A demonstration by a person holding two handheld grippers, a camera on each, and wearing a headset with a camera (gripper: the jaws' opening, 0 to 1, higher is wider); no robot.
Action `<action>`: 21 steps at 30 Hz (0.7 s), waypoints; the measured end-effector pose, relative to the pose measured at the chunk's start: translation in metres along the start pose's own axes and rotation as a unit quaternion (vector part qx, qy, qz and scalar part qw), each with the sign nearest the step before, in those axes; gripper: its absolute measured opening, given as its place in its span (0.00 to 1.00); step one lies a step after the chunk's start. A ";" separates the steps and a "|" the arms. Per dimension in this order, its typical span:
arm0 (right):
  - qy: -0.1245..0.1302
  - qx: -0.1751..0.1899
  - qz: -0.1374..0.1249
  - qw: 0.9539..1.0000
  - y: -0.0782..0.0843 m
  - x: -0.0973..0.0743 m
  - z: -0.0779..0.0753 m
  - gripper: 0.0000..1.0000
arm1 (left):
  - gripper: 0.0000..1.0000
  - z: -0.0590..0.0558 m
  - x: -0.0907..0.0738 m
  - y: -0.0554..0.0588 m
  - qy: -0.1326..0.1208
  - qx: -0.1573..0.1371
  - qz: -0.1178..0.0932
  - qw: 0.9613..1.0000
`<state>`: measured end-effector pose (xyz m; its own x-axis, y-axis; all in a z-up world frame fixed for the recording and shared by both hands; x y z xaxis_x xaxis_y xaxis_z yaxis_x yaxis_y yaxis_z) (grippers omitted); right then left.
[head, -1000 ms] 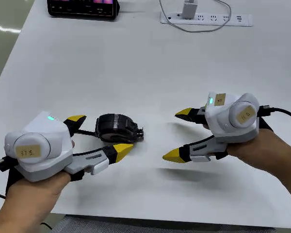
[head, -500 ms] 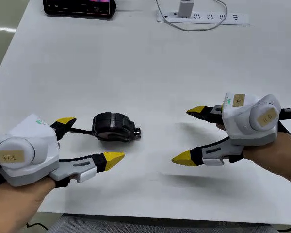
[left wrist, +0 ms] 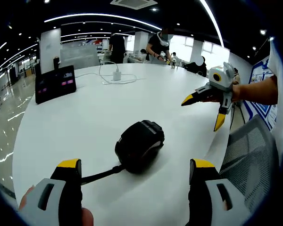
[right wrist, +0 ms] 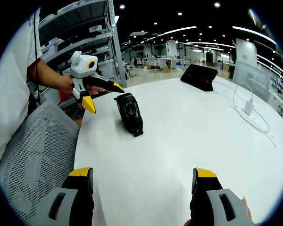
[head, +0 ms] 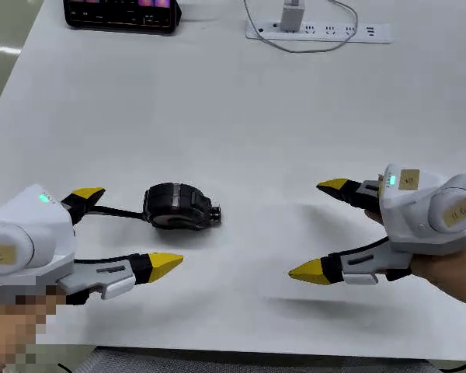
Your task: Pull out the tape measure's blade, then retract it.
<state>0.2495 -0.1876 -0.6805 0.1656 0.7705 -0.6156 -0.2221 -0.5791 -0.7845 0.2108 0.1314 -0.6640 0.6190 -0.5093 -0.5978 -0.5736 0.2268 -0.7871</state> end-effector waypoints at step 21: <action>0.019 0.005 -0.001 1.000 0.007 -0.023 0.011 0.96 | 0.99 -0.001 -0.014 0.004 0.021 0.045 0.016 0.999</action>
<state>0.2334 -0.2064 -0.6707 0.2025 0.7604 -0.6170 -0.2321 -0.5749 -0.7846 0.1991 0.1388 -0.6589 0.5769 -0.5348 -0.6174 -0.5411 0.3159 -0.7793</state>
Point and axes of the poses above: the centre of the closed fingertips' face, and the gripper's own axes: x roughly forward along the fingers, z roughly to its left, y roughly out of its underside, the point moved 9 cm from there along -x, roughly backward along the fingers, and after that the axes turned 4 degrees about -x, right-handed, at the moved point
